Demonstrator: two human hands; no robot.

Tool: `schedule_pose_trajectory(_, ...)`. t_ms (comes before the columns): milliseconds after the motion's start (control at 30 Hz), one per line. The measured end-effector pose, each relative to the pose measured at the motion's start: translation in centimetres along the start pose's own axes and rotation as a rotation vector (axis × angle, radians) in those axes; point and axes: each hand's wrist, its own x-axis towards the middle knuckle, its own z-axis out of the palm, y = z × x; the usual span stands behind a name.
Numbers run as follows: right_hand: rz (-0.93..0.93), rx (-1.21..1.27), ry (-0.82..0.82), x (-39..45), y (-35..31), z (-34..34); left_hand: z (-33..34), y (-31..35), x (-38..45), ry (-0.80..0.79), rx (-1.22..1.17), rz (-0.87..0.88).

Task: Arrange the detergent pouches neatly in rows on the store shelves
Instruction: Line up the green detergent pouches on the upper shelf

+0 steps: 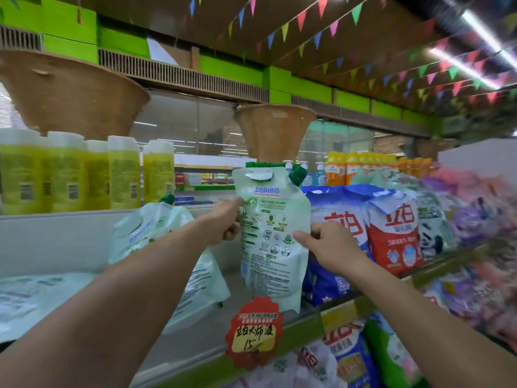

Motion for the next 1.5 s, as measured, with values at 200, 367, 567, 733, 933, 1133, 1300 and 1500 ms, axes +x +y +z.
schedule_pose_trajectory(200,0.026,0.012,-0.011,-0.6,-0.8,0.9,-1.0,-0.6,0.5,-0.08,-0.311,-0.012)
schedule_pose_trajectory(367,-0.028,-0.042,0.071,0.1,-2.0,1.1,0.0,0.5,0.3,0.015,-0.333,0.034)
schedule_pose_trajectory(567,-0.074,-0.055,0.166,1.0,-2.9,2.2,0.1,1.6,1.5,0.085,-0.359,0.053)
schedule_pose_trajectory(733,-0.057,-0.113,0.181,-0.6,-1.9,4.0,0.3,0.0,1.6,0.043,-0.323,0.015)
schedule_pose_trajectory(933,-0.044,-0.11,0.151,-0.4,-2.1,3.5,0.3,0.6,1.7,0.068,-0.305,0.019)
schedule_pose_trajectory(1133,-0.027,-0.102,0.12,-0.3,-1.8,3.3,0.4,1.2,1.7,0.13,-0.24,0.011)
schedule_pose_trajectory(1300,-0.246,-0.001,0.511,-1.0,-5.3,1.7,-2.1,2.6,-0.5,0.275,-0.021,0.153)
schedule_pose_trajectory(1500,-0.574,-0.037,0.274,-1.7,-11.5,5.4,-10.2,2.9,-4.8,0.616,0.344,0.319)
